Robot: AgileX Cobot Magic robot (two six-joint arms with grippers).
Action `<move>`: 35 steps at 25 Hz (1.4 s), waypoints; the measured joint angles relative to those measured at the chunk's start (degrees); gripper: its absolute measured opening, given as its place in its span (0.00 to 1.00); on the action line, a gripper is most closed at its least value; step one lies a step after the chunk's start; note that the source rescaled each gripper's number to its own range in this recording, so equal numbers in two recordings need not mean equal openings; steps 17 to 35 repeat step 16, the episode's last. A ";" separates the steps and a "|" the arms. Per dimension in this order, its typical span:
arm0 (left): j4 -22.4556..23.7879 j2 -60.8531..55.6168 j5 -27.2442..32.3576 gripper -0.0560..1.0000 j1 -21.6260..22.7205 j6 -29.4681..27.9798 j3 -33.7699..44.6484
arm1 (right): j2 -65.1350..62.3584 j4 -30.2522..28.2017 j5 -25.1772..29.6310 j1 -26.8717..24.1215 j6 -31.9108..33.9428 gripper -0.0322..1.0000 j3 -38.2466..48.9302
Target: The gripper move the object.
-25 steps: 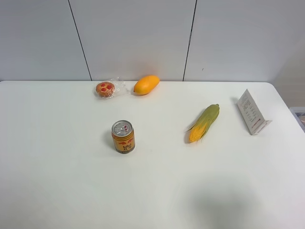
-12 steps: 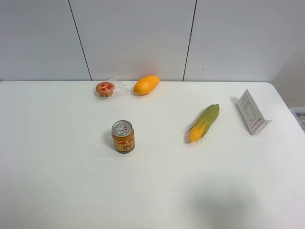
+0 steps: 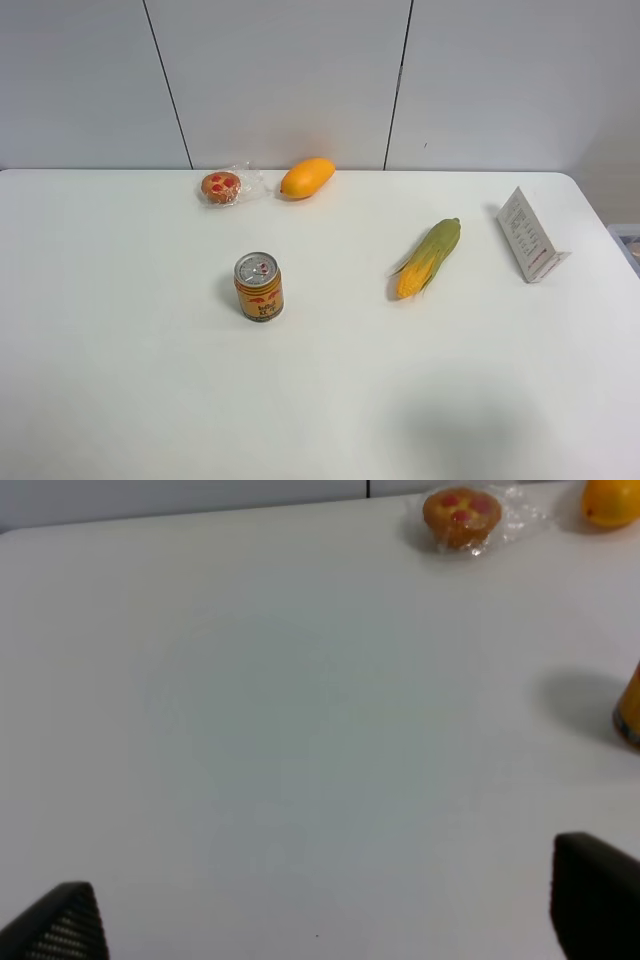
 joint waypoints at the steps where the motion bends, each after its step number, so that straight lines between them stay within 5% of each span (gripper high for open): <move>1: 0.00 0.00 0.00 1.00 0.00 0.00 0.00 | 0.00 0.00 0.00 0.00 0.00 0.99 0.00; 35: 0.00 0.00 0.00 1.00 0.00 0.00 0.00 | 0.00 0.00 0.00 0.00 0.00 0.99 0.00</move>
